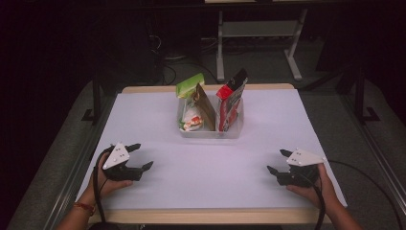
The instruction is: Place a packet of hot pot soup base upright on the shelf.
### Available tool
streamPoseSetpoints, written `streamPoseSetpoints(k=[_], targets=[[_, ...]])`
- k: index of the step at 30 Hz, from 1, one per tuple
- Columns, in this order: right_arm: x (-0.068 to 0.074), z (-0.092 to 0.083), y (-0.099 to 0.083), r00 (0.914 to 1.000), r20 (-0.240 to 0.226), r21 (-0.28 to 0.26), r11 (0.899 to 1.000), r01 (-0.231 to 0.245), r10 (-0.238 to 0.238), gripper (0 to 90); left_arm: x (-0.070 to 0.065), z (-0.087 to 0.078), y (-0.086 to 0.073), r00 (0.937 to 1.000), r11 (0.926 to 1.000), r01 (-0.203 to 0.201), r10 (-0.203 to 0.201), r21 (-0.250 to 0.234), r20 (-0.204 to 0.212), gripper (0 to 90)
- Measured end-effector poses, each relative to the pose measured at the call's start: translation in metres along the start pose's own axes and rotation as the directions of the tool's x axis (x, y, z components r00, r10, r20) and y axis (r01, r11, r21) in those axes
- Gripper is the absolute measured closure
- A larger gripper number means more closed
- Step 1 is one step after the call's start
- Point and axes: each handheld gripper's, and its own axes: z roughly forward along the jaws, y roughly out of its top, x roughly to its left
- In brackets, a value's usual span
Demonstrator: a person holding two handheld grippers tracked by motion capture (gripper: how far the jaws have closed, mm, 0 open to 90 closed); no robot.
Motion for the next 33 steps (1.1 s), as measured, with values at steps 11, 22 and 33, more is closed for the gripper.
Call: streamPoseSetpoints(k=[11,22,33], targets=[[-0.002,-0.016,-0.014,0.9987,0.027,-0.042,0.998,-0.042,0.043,25.5,0.009,-0.029,-0.031,0.9939,0.9941,0.107,-0.107,-0.015,-0.025,20.5],[-0.004,-0.032,-0.031,0.9914,0.055,-0.144,0.983,-0.110,0.119,25.2,0.015,-0.048,-0.048,0.9786,0.9790,0.189,-0.194,-0.077,-0.068,20.5],[-0.006,-0.048,-0.043,0.9675,0.146,-0.218,0.961,-0.172,0.207,22.4,0.017,-0.062,-0.058,0.9597,0.9594,0.244,-0.260,-0.141,-0.107,20.7]])
